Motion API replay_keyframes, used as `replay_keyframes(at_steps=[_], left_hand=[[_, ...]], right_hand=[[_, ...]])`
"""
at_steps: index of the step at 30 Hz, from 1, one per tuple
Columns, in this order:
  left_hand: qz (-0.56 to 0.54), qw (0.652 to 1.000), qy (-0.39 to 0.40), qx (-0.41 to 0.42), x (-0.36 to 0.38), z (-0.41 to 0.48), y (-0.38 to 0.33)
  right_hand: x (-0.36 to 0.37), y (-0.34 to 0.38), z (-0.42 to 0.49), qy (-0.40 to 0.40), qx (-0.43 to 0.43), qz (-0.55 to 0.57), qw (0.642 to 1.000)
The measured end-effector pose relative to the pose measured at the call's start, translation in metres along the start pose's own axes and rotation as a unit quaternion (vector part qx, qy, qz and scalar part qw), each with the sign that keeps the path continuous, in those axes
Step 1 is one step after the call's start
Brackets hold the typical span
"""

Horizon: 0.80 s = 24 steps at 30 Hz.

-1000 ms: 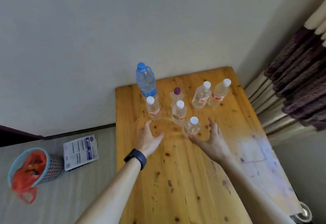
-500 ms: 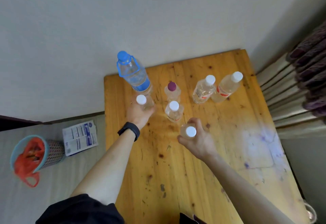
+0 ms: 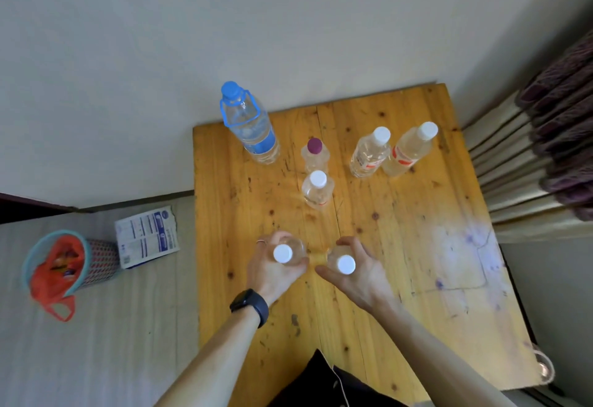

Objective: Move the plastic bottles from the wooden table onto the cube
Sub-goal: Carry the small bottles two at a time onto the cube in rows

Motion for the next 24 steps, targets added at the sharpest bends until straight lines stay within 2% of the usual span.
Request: replay_keyframes(at_steps=[5, 9, 13, 18, 24], left_hand=[[-0.103, 0.992, -0.029, -0.063, 0.010, -0.002, 0.011], [-0.147, 0.984, -0.016, -0.095, 0.015, -0.007, 0.008], [-0.151, 0.984, 0.018, -0.091, 0.013, -0.008, 0.012], [-0.150, 0.985, 0.043, -0.075, -0.013, -0.013, 0.013], [-0.115, 0.991, 0.064, 0.022, -0.055, -0.027, -0.008]], right_hand=[[0.004, -0.006, -0.009, -0.031, 0.041, 0.012, 0.999], [0.002, -0.005, -0.005, -0.040, 0.045, 0.028, 0.998], [-0.001, -0.009, -0.009, -0.049, 0.066, 0.039, 0.996], [-0.023, -0.014, -0.041, -0.109, 0.111, 0.097, 0.983], [-0.043, -0.001, -0.113, -0.205, 0.129, 0.137, 0.960]])
Point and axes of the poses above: each hand's wrist, its own z-axis towards the middle knuckle, its own x-axis out of the palm, y = z × x, the point moved 10 cm from there along z, towards the middle knuckle, and after that the axes turned 14 degrees about -y, right-handed, at the moved point
